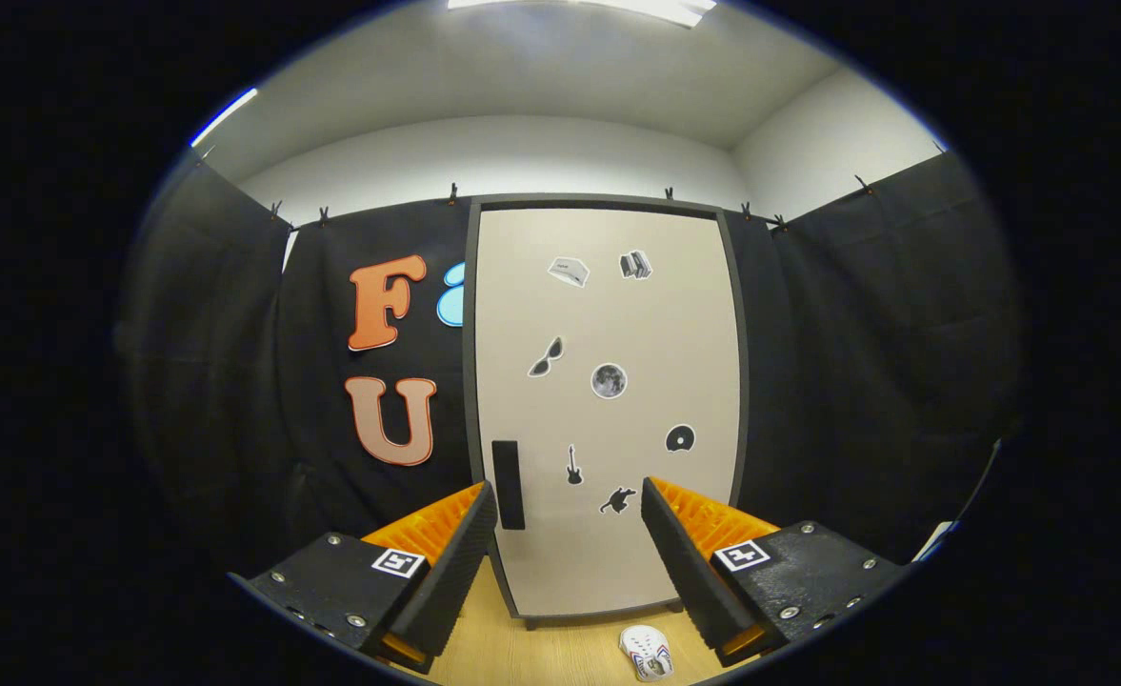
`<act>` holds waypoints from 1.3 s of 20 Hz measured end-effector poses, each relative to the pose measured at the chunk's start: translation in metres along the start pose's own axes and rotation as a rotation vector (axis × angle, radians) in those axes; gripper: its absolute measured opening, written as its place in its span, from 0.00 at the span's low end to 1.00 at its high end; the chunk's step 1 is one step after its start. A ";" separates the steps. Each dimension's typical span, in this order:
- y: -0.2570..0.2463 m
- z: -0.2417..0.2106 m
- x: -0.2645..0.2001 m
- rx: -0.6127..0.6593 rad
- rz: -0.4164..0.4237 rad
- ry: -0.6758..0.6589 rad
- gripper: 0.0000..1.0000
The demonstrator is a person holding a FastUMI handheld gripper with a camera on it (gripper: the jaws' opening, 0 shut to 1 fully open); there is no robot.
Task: Open the shoe cabinet door, grab the shoes and put them into the shoe cabinet, then close the shoe cabinet door.
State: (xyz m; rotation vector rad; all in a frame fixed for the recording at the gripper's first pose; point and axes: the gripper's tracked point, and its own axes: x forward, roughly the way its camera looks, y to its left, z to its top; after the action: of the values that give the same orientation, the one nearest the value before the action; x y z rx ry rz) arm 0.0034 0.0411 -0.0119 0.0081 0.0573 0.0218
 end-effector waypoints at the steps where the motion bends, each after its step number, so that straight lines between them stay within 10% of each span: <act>1: 0.000 -0.001 0.002 0.000 -0.002 0.001 0.95; 26: 0.078 -0.110 0.174 -0.033 0.083 0.176 0.92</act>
State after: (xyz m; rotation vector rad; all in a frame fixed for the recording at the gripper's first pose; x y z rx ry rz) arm 0.1695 0.1234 -0.1313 -0.0249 0.2327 0.1068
